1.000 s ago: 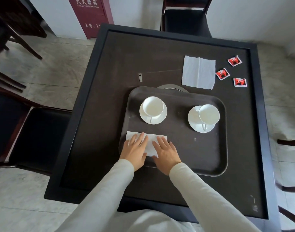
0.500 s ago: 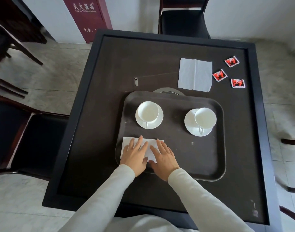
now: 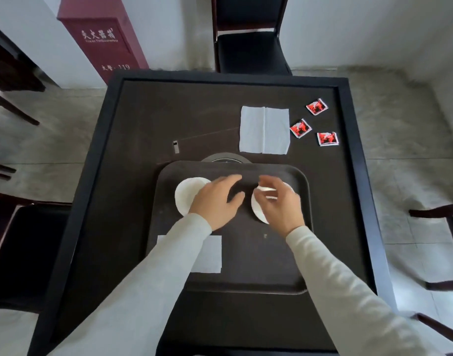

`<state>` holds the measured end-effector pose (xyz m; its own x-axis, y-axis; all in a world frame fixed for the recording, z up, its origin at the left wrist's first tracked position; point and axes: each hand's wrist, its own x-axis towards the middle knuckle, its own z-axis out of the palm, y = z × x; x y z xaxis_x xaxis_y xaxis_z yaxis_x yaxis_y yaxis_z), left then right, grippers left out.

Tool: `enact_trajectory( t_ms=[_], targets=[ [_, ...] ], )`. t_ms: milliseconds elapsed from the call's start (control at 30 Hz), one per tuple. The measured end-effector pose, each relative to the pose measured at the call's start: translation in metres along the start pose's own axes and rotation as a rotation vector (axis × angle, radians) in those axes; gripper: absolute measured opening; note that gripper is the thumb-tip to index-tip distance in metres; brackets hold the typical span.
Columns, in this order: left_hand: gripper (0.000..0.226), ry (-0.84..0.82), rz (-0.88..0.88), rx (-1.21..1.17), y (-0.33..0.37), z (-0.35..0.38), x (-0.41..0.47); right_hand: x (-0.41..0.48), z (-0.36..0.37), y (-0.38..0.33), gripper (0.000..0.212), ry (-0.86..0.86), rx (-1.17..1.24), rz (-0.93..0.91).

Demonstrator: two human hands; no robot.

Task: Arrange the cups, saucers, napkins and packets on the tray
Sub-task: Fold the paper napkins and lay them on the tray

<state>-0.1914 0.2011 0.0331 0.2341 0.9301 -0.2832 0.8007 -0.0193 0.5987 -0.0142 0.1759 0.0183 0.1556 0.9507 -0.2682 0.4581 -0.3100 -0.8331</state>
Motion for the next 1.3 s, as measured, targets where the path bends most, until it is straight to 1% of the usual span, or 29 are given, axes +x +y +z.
enact_trajectory(
  t_ms=[133,367,700,900,933,1033,1100,1200,1300],
  targets=[
    [0.05,0.021,-0.001,0.017,0.023,-0.001,0.042,0.041,-0.034,0.001,0.035,0.083,0.012,0.002],
    [0.048,-0.002,0.007,0.036,0.055,0.005,0.098,0.101,-0.063,0.016,0.039,0.114,0.006,0.067],
    [0.049,-0.095,0.011,0.144,0.071,0.033,0.156,0.153,-0.071,0.041,0.041,0.111,0.008,0.144],
    [0.041,-0.121,0.033,0.241,0.071,0.052,0.187,0.177,-0.064,0.057,0.044,0.096,-0.026,0.207],
    [0.042,-0.122,0.031,0.24,0.07,0.056,0.192,0.182,-0.062,0.059,0.048,0.094,-0.027,0.215],
    [0.046,-0.141,-0.003,0.171,0.072,0.067,0.206,0.196,-0.057,0.064,0.061,0.078,-0.03,0.241],
    [0.049,-0.143,-0.047,0.081,0.074,0.074,0.214,0.205,-0.054,0.066,0.066,0.066,-0.028,0.262],
    [0.049,-0.149,-0.104,-0.028,0.075,0.084,0.226,0.218,-0.048,0.068,0.066,0.059,0.012,0.321],
    [0.049,-0.153,-0.157,-0.122,0.073,0.091,0.233,0.228,-0.042,0.071,0.064,0.071,0.107,0.394]
  ],
)
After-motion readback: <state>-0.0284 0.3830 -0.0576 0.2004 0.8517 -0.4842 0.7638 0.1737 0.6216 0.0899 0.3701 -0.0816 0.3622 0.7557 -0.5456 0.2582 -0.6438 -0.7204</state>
